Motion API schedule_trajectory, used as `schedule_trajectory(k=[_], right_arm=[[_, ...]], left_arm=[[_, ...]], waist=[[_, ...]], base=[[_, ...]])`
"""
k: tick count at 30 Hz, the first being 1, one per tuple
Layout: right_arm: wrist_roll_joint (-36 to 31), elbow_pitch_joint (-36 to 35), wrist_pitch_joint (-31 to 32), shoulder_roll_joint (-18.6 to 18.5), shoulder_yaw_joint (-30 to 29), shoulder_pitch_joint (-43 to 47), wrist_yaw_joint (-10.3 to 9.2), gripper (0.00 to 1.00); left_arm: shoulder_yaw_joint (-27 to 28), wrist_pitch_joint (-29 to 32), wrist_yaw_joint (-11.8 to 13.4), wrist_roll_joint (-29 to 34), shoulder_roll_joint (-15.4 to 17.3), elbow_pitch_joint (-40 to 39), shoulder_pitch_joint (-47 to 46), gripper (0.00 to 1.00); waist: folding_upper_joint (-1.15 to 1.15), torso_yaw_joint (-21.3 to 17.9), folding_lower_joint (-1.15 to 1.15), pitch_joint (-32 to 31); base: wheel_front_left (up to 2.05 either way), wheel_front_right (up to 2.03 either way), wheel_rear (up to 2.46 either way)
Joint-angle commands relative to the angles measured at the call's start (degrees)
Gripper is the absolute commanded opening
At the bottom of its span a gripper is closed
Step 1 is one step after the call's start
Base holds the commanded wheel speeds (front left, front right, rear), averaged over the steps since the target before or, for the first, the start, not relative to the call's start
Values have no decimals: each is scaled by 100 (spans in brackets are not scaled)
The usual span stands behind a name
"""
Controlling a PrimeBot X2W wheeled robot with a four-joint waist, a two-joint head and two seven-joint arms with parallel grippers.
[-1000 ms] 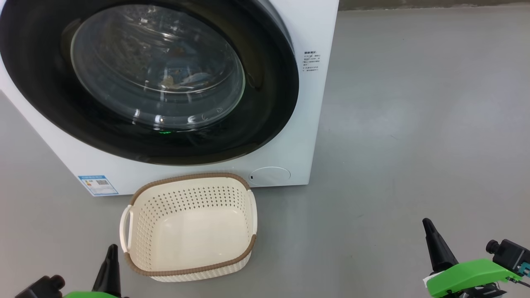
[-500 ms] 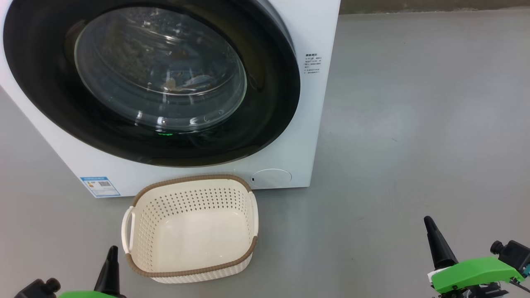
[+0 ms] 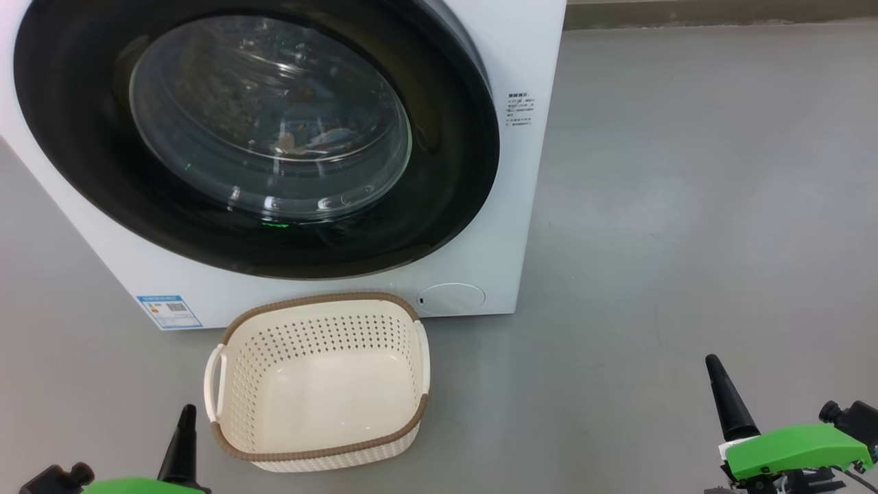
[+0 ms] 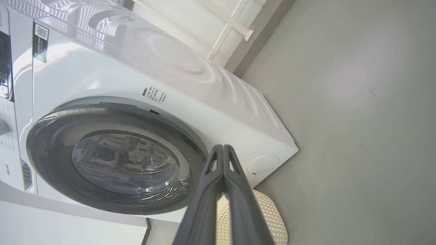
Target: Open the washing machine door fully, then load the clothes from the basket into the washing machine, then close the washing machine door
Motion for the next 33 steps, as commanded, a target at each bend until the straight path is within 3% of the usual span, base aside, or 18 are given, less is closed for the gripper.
schedule_trajectory(k=[1,33], right_arm=[[130,-183,40,-21,23,-86,-19,0],[1756,-446,601,231,-281,-80,-29,0]], left_arm=[[152,39,-11,-128,58,-152,-247,0],[370,597,-14,-1977,-37,-178,-373,0]], waist=[[0,3,0,-4],[0,63,0,-126]], base=[[0,0,0],[0,0,0]])
